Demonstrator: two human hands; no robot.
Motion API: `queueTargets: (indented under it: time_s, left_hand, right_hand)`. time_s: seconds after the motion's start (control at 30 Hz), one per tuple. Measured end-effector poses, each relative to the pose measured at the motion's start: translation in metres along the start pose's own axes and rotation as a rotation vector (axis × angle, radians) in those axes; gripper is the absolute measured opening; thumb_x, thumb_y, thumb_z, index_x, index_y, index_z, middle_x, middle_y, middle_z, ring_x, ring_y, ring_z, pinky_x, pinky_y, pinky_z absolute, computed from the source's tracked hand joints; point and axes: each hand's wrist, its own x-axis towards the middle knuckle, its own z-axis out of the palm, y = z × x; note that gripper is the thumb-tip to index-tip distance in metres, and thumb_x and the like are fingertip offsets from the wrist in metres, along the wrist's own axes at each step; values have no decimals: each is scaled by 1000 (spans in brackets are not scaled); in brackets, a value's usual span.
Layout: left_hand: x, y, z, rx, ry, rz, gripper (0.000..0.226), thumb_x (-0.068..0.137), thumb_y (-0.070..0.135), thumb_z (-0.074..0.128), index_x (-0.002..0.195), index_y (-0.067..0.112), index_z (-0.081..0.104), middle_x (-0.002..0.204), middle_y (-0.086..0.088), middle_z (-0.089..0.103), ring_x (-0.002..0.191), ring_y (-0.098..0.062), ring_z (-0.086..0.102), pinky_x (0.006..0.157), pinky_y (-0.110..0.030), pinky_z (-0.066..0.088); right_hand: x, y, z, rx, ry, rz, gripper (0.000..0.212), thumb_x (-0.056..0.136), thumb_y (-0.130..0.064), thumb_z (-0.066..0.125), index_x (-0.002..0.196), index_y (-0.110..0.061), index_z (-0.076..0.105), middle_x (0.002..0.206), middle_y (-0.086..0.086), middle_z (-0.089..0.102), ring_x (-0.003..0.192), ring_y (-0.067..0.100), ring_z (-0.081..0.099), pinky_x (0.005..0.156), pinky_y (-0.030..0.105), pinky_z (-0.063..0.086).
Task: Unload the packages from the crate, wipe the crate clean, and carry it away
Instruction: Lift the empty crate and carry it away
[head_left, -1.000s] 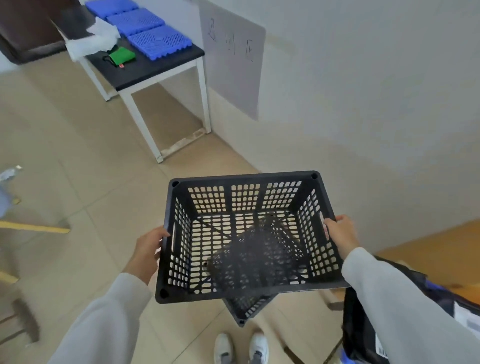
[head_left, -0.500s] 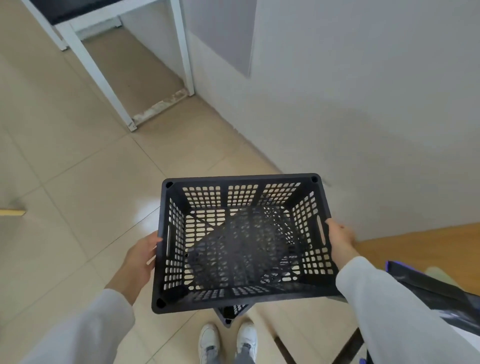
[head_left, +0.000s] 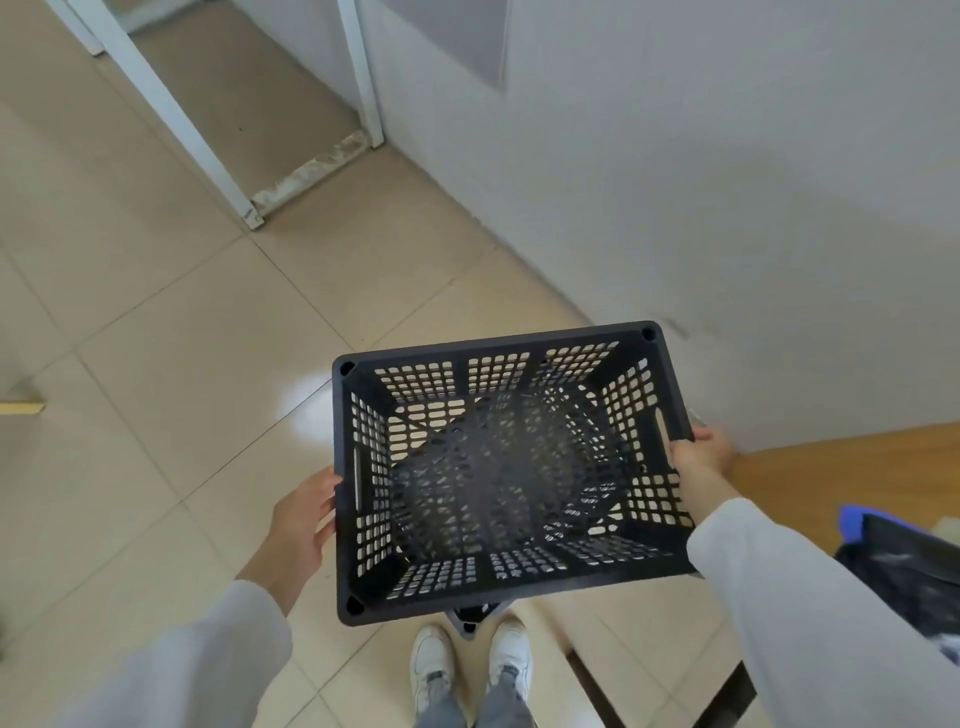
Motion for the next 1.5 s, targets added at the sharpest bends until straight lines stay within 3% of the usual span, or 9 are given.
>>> queueTargets:
  time_s: [0.17,0.3,0.4,0.5,0.67,0.9,1.03,1.3,1.5]
  left_hand:
    - [8,26,5,267,14,71,25,97,14,65,122,10,63,121,-10,67,110,-26,63,96,-42,53]
    - [18,68,18,528,-57,199,60,93,15,71,145,19,43,123,-11,63,108,-29,61,93,-42,50]
    - [21,96,36,677,-98,311,74,94,9,67,154,28,29,124,-11,64,101,-29,60,88,-45,52]
    - [25,114,49,790,-162,358,89,93,-3,63,157,41,19,143,-14,52,102,-33,63,84,-51,59]
    - [40,112,49,902,-154,464,80,92,-14,52,149,38,34,135,-18,56,105,-42,63,75,-60,61]
    - [27,80,17,694,-62,430,69,85,-20,53,129,32,52,99,-6,59,94,-39,64,68,-59,61]
    - [16,45,-12,605,53,398,70,82,-18,55,117,43,54,109,-13,62,90,-39,67,63,-60,62]
    - [-4,-11,-20,461,96,285,70,84,-21,60,128,32,50,113,-12,57,95,-40,62,69,-58,62]
    - [-11,-31,-16,426,98,293,67,85,-16,66,131,29,49,99,-5,57,100,-39,63,73,-56,63]
  right_hand:
    - [-16,9,-3,14,59,56,33,92,-9,64,123,-14,56,119,12,64,107,34,63,90,51,57]
    - [-52,29,-4,-99,207,157,66,86,-14,73,143,-17,41,153,16,37,145,39,28,115,62,31]
    - [-77,46,-6,-69,248,256,80,88,-9,70,153,-18,25,165,16,11,153,38,8,120,60,23]
    - [-92,59,-9,94,183,358,74,97,-4,56,158,-16,15,167,16,2,151,42,10,121,54,26]
    - [-101,74,-3,326,201,376,76,92,11,54,150,-30,28,140,19,53,123,42,57,97,54,53]
    - [-89,60,-11,303,194,293,70,91,8,59,144,-30,34,140,14,55,124,39,57,98,50,54]
    - [-84,35,-14,297,163,238,68,92,7,59,146,-29,38,140,14,54,124,38,56,99,44,50]
    - [-63,1,-18,233,154,127,66,93,13,55,148,-18,39,144,12,51,130,32,52,95,31,43]
    - [-47,2,-17,225,120,108,66,94,10,56,149,-23,37,147,13,48,131,33,51,91,30,44]
